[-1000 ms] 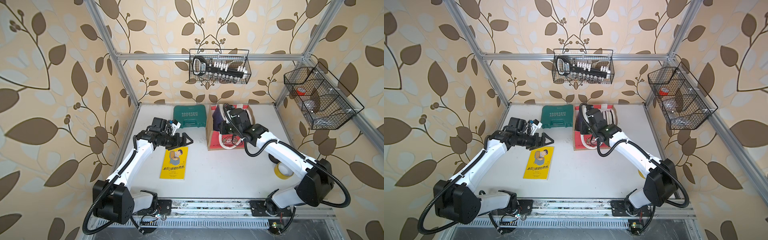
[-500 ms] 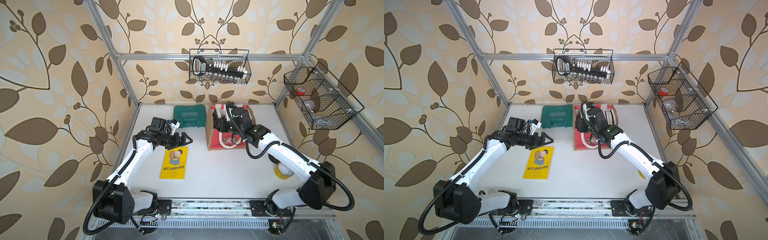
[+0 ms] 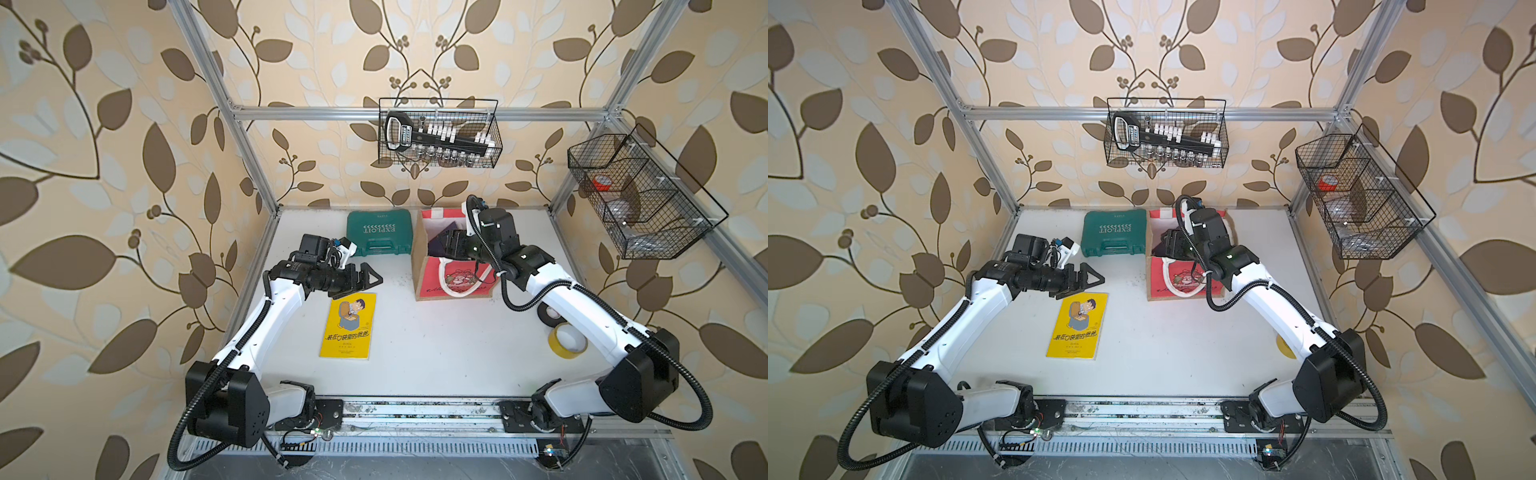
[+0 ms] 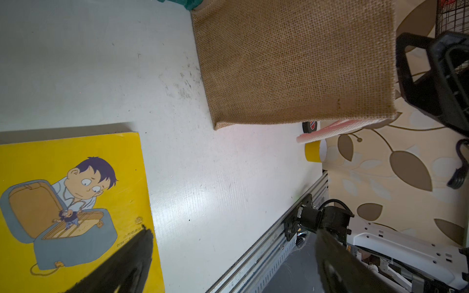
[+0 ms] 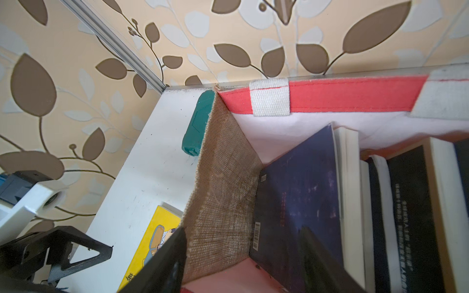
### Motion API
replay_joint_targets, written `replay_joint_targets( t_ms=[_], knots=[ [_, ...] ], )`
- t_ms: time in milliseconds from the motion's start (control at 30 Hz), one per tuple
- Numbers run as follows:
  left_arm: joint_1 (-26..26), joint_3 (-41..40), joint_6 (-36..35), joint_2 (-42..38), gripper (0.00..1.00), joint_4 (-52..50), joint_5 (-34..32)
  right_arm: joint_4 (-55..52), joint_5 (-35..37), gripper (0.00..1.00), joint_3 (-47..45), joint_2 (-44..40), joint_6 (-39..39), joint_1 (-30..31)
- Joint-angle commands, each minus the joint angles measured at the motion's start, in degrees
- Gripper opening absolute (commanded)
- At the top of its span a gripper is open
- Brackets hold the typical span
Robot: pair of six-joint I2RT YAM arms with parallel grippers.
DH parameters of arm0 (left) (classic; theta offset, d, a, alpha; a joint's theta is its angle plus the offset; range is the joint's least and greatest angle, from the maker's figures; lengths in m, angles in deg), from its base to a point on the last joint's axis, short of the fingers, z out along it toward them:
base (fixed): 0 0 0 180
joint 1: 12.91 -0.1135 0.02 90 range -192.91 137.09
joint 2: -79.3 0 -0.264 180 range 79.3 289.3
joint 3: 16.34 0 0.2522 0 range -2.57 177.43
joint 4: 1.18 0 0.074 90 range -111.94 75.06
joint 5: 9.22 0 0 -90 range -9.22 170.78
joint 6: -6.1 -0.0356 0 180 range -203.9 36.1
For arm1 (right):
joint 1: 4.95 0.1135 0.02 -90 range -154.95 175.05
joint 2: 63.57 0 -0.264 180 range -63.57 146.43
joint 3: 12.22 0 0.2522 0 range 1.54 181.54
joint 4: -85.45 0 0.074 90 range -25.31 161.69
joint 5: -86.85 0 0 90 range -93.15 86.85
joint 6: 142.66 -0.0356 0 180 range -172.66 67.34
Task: Put the books into the canvas bag
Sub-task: Place the book in the canvas bag.
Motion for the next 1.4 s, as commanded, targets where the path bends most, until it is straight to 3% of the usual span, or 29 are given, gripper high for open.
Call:
replay_joint_targets(
  t_ms=[0,67,267,467,767,1100,1367],
  knots=[
    [-0.9,1.3,0.7,-0.7,0.99,0.4,-0.2,-0.9,-3.1,0.72,2.1,-1.9,2.3,-0.2],
    [-1.5,1.2,1.0,-0.5,0.99,0.1,-1.3,0.2,-6.1,0.76,1.7,-2.8,4.1,-0.1],
    [-5.4,1.1,4.0,1.5,0.99,-1.8,-6.1,-0.6,-10.3,0.99,1.8,-5.1,9.2,4.7],
    [-11.4,-3.5,9.7,0.9,0.99,0.9,-6.1,-1.7,-10.3,0.99,1.0,-5.3,10.2,12.6],
    [-16.7,-13.6,17.6,-3.1,0.99,3.9,-14.2,3.2,-8.6,0.99,-2.6,1.5,4.6,23.4],
    [-21.6,-20.2,20.4,-4.7,0.99,6.6,-17.8,5.0,-11.8,0.99,1.4,18.0,-1.6,26.4],
    [-22.4,-24.6,20.9,-5.8,0.99,9.6,-19.8,5.9,-13.4,0.99,5.0,30.8,-5.1,26.4]
  ],
)
